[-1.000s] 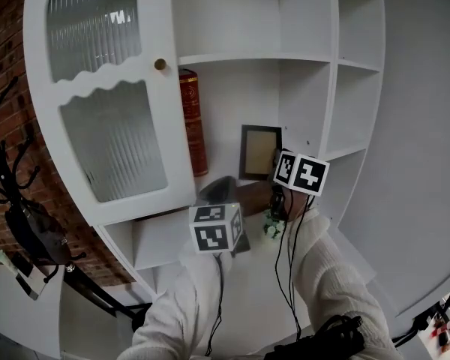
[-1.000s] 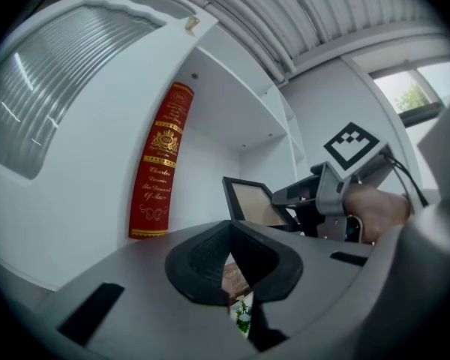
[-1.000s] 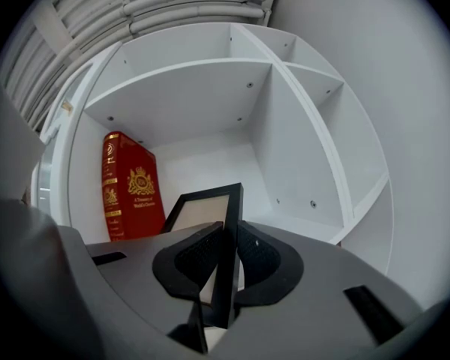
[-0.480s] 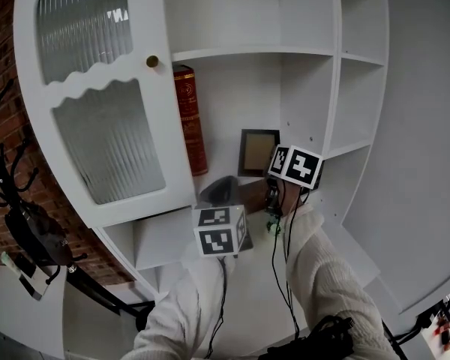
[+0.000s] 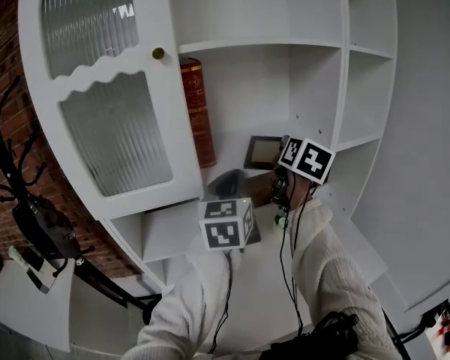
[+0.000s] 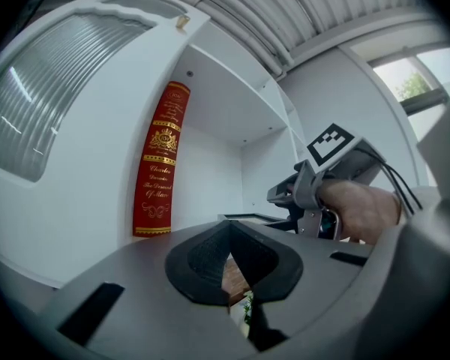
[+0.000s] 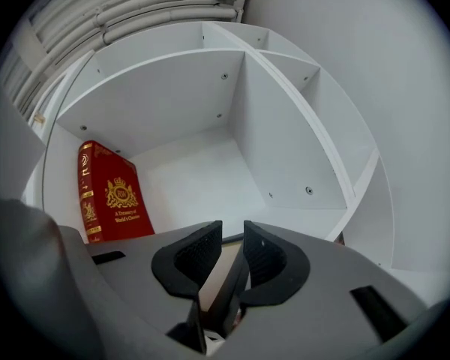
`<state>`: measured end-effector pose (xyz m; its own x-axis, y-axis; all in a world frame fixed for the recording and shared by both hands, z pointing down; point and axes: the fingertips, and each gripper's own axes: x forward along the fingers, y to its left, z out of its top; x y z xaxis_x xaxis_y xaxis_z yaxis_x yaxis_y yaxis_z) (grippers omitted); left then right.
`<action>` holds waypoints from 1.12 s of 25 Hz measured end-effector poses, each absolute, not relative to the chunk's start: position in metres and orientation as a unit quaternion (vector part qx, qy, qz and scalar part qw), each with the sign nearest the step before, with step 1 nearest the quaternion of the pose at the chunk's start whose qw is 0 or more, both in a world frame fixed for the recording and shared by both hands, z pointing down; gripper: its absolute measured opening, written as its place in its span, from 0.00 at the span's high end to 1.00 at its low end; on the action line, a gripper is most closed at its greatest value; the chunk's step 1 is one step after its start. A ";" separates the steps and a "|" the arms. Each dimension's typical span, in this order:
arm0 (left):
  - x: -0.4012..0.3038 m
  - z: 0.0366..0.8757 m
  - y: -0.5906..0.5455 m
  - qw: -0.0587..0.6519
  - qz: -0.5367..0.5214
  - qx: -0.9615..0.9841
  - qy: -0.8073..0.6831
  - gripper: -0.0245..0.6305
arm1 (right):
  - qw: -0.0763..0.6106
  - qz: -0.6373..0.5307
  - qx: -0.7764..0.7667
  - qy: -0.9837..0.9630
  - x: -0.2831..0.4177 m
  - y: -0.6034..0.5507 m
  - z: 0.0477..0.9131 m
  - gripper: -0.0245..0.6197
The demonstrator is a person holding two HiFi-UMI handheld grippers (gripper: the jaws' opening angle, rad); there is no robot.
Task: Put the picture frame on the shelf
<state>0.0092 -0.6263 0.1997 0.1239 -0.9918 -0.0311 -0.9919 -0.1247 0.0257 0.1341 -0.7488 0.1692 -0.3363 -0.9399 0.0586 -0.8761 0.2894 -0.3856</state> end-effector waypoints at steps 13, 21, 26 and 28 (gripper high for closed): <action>0.008 0.208 -0.597 -0.006 0.027 -0.756 0.654 0.95 | 0.086 -0.175 -0.575 0.794 0.145 -0.700 0.180 0.85; -0.001 0.230 -0.552 -0.008 0.032 -0.763 0.646 0.95 | 0.068 -0.167 -0.576 0.797 0.129 -0.642 0.206 0.85; -0.013 0.261 -0.520 -0.033 0.029 -0.765 0.643 0.95 | 0.028 -0.153 -0.578 0.801 0.105 -0.601 0.243 0.85; -0.024 0.271 -0.506 -0.044 0.028 -0.762 0.646 0.95 | 0.008 -0.152 -0.575 0.804 0.093 -0.585 0.261 0.85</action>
<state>-0.0238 -0.5058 0.2711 0.1636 -0.9864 0.0146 -0.9816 -0.1613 0.1025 0.0926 -0.5852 0.2607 -0.3379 -0.9272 0.1617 -0.9222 0.2918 -0.2539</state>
